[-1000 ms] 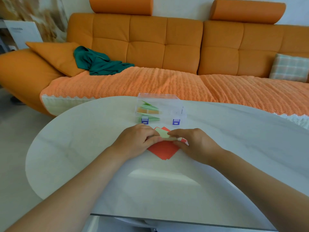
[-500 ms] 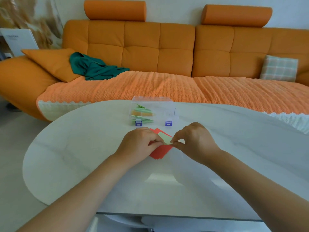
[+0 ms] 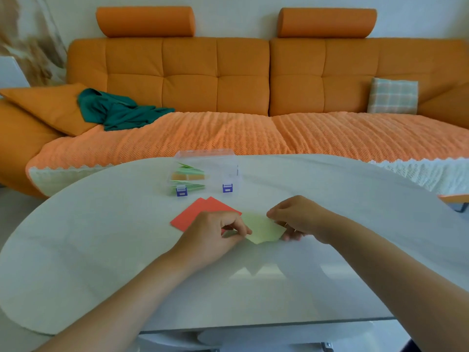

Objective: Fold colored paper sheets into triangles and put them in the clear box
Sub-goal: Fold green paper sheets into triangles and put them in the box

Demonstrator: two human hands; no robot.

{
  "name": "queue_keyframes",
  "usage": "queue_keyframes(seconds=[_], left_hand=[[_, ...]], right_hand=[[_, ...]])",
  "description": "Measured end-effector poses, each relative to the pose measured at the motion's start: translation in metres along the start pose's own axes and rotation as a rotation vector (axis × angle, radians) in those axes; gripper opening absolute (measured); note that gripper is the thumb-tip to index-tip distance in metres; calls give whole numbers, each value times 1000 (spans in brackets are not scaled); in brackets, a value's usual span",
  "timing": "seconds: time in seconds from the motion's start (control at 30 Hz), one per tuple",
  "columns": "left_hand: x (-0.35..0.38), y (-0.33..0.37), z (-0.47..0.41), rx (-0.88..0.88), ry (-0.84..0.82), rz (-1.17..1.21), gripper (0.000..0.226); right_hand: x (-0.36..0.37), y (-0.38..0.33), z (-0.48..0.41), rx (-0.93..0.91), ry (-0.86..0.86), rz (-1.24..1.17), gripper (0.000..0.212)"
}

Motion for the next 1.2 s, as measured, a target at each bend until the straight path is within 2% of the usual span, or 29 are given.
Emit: queue_keyframes(seconds=[0.1,0.23,0.4,0.5,0.6,0.7,0.87,0.93,1.0,1.07,1.2], left_hand=[[7,1,-5,2,-66,-12,19],[18,0,-10,37,-106,-43,22],[19,0,-20,145,32,-205,13],[18,-2,-27,89,76,-203,11],[21,-2,-30,-19,93,-131,11],[23,-3,-32,-90,139,39,11],[25,-3,-34,-147,251,173,9],[24,-1,-34,-151,274,207,10],[23,0,-33,-150,294,199,21],[21,0,-32,-130,306,151,29],[22,-3,-31,-91,320,49,24]], right_hand=[[-1,1,-3,-35,13,-48,14],[3,0,-9,-123,71,6,16],[-2,4,-11,-167,180,-15,15],[-5,6,-9,-216,183,-82,12],[-3,5,-5,-261,147,-103,11],[-2,4,-4,-263,155,-124,15],[-2,3,-2,-240,148,-161,36],[0,1,-1,-278,142,-157,24],[3,0,-2,-305,166,-135,12],[6,-1,-3,-302,190,-144,11],[12,-2,-6,-285,204,-159,14]])
Point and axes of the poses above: each hand's wrist, its own z-axis away from the middle knuckle, its own x-axis out of the palm, y = z × x, the point moved 2 cm from there along -z, towards the middle knuckle, and after that the axes turned 12 degrees about z, right-handed, at the moved point
